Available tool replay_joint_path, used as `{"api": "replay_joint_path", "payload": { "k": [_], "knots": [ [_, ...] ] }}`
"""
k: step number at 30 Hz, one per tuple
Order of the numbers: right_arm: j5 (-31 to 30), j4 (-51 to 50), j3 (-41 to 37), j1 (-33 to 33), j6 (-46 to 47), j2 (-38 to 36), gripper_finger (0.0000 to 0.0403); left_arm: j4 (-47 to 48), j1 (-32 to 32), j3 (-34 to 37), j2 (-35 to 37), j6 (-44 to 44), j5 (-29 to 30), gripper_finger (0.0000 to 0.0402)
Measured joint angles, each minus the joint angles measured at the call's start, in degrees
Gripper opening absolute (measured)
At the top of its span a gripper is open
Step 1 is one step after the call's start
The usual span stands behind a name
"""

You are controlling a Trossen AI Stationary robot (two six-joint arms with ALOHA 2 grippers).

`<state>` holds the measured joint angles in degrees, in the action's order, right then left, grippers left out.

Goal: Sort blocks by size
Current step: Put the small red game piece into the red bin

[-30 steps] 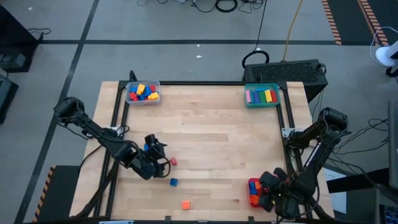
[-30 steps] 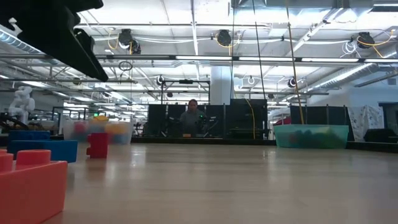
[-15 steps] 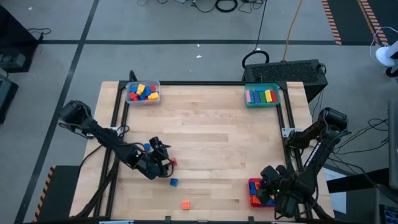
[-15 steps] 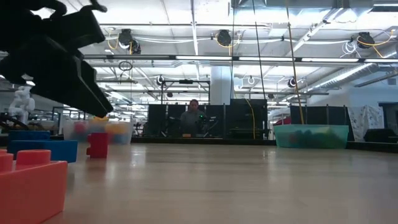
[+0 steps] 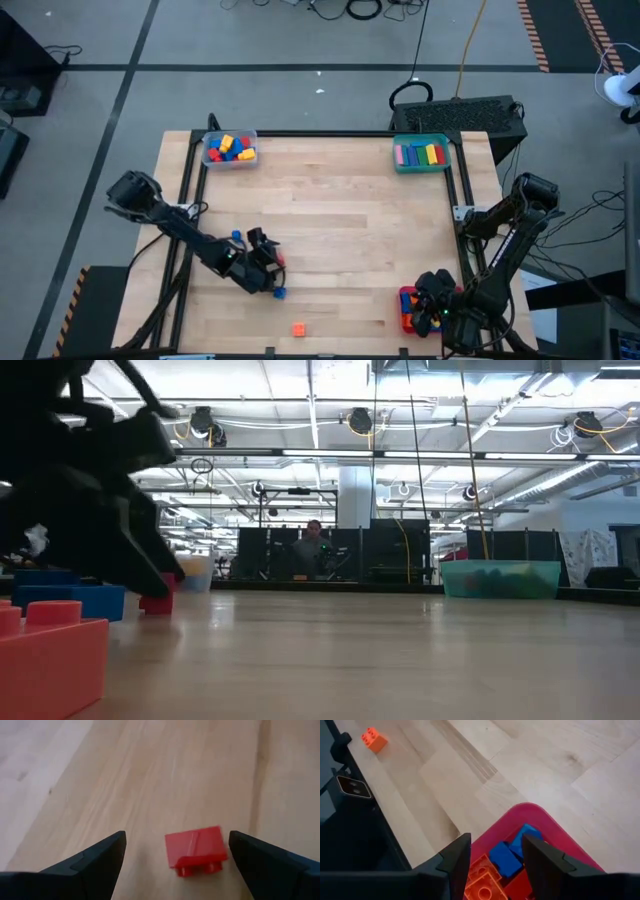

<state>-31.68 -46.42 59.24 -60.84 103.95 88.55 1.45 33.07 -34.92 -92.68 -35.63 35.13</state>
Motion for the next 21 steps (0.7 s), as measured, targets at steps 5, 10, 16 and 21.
{"api": "replay_joint_path", "payload": {
  "k": [5, 10, 16, 21],
  "knots": [
    [-0.02, -0.01, 0.0, 0.0, 0.09, 0.0, 0.016, 0.53, -0.58, 0.0, -0.72, -1.61, -0.11, 0.0343],
    [-0.84, 0.08, 0.0, 0.0, 0.28, 0.0, 0.016, 0.72, -1.42, 0.0, -0.7, -3.53, -0.85, 0.0261],
    [-4.78, 2.2, 0.0, 0.01, -0.32, 0.0, 0.016, 0.06, -2.81, -0.11, -0.57, -2.49, -4.64, 0.014],
    [-9.18, 4.49, 0.0, 0.53, -6.98, 0.0, 0.016, -2.02, -4.04, -0.1, -0.57, -1.17, -7.14, 0.014]
  ]
}}
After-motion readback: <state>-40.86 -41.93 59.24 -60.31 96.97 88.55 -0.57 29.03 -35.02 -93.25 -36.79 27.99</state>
